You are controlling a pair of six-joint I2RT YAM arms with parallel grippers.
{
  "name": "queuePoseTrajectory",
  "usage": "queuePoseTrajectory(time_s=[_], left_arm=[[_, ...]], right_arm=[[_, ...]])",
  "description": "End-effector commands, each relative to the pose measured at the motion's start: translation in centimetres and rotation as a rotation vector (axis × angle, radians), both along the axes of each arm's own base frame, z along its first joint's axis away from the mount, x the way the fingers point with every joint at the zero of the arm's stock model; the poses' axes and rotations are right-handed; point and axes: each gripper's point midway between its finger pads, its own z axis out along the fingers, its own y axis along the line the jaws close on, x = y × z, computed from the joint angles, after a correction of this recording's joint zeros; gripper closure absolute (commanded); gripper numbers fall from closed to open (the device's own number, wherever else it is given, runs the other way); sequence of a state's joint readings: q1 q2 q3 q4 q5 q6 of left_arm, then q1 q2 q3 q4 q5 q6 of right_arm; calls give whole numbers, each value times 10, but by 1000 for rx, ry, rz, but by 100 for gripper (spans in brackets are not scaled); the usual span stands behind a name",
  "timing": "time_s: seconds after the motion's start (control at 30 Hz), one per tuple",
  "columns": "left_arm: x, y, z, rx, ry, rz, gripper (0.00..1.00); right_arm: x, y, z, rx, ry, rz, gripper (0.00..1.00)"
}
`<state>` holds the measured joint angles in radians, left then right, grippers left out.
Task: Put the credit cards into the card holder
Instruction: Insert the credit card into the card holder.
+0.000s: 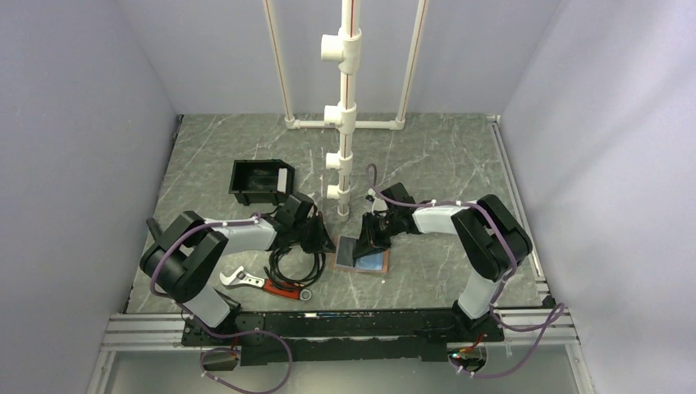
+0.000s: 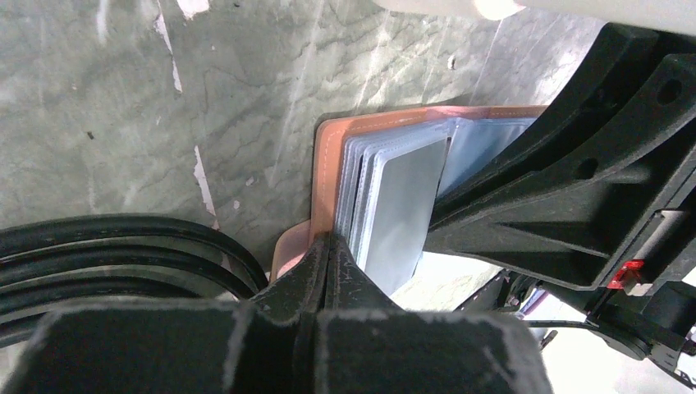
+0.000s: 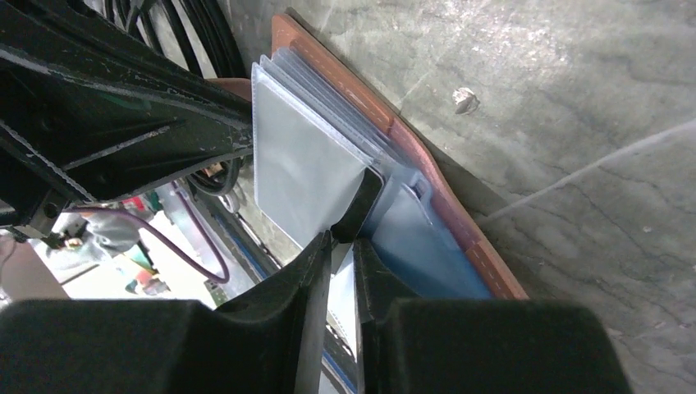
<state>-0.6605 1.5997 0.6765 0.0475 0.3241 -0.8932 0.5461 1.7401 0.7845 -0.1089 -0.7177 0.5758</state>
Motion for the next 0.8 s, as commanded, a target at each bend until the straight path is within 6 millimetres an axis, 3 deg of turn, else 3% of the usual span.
queuePoseTrajectory(time_s=[0.0,0.17,0.33,0.47,0.57,0.67,0.77], left_arm=[[0,-7,3,-19,-23,-15,100],[-4,-5,10,-32,-23,-14,100],[-4,8,31,-34,-45,7,97],[-2,23,62,-62,-65,20,86],[-3,33,83,-78,-81,37,81],[-1,42,97,-69,-106,60,81],[4,52,112,-57,-133,85,81]], right_arm=[[23,26,28,137,-119,-43,79],[25,12,44,249,-73,-129,72],[24,-16,37,51,-151,-108,59],[13,-38,32,-67,-180,-76,57],[6,-33,31,-22,-171,-37,63],[7,-21,38,25,-163,-34,79],[11,-16,39,26,-183,-42,79]])
